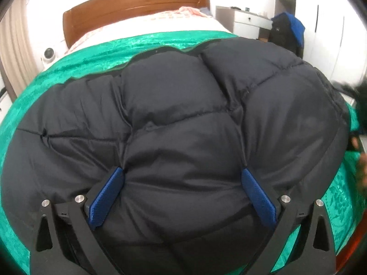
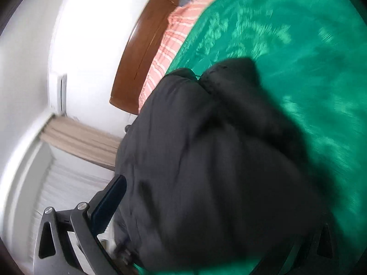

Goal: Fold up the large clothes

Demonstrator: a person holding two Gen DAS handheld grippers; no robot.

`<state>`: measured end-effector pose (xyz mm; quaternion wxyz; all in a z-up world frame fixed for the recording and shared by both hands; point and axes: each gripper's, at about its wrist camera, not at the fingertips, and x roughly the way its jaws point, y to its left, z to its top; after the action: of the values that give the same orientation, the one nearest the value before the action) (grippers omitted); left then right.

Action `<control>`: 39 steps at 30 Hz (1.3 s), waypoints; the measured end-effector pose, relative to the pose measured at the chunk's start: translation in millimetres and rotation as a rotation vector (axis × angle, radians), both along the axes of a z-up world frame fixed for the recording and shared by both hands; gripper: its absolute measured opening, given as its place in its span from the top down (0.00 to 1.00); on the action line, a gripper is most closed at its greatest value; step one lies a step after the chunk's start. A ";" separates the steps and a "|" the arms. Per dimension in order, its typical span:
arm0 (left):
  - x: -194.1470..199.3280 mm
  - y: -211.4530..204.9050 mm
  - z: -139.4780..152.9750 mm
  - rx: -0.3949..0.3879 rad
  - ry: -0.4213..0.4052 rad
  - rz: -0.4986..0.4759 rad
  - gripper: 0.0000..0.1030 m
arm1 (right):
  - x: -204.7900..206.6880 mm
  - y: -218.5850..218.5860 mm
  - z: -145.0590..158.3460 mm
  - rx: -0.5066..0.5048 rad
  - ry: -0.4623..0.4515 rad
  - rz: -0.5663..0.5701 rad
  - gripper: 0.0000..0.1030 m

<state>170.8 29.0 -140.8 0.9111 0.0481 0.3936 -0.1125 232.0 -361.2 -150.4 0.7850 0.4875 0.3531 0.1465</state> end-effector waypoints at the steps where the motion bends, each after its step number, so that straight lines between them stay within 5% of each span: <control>1: -0.8 -0.3 -1.6 0.001 0.000 -0.001 0.01 | 7.7 3.3 1.4 -0.026 0.019 0.000 0.03; 4: 2.0 5.0 -4.0 0.001 0.010 -0.005 0.01 | 18.0 36.9 42.3 -0.337 -0.022 0.045 0.44; 5: 3.0 5.4 -4.3 0.000 0.015 -0.008 0.01 | 15.4 52.4 62.3 -0.451 -0.070 0.063 0.50; 11: 9.3 15.7 0.3 -0.031 0.028 -0.011 0.02 | -14.6 184.9 168.5 -0.959 -0.436 0.235 0.52; 16: 5.9 68.5 46.9 -0.139 0.181 -0.029 0.11 | -45.8 316.7 183.3 -1.304 -0.719 0.518 0.52; 19: -20.5 147.4 79.5 -0.203 0.131 0.081 0.05 | -62.8 372.5 165.8 -1.415 -0.815 0.665 0.52; 23: -41.7 248.8 80.7 -0.306 0.108 0.272 0.05 | -84.0 429.1 125.5 -1.491 -0.870 0.858 0.52; 27: -47.0 306.8 78.1 -0.545 0.094 0.327 0.05 | -105.7 457.0 97.1 -1.582 -0.922 0.935 0.51; 31: -19.6 291.5 99.8 -0.650 0.032 0.191 0.05 | -106.2 457.9 95.9 -1.587 -0.918 0.925 0.50; 35: 25.2 238.9 128.0 -0.580 -0.003 0.002 0.04 | -115.3 455.1 92.7 -1.603 -0.926 0.910 0.50; 39: 74.4 200.5 121.5 -0.474 0.069 -0.010 0.06 | -127.6 468.2 81.2 -1.611 -0.934 0.886 0.49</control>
<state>245.1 229.5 -19.3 0.8825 -0.1689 0.3867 -0.2076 104.4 107.0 -69.2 0.8134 -0.4625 0.1543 0.3174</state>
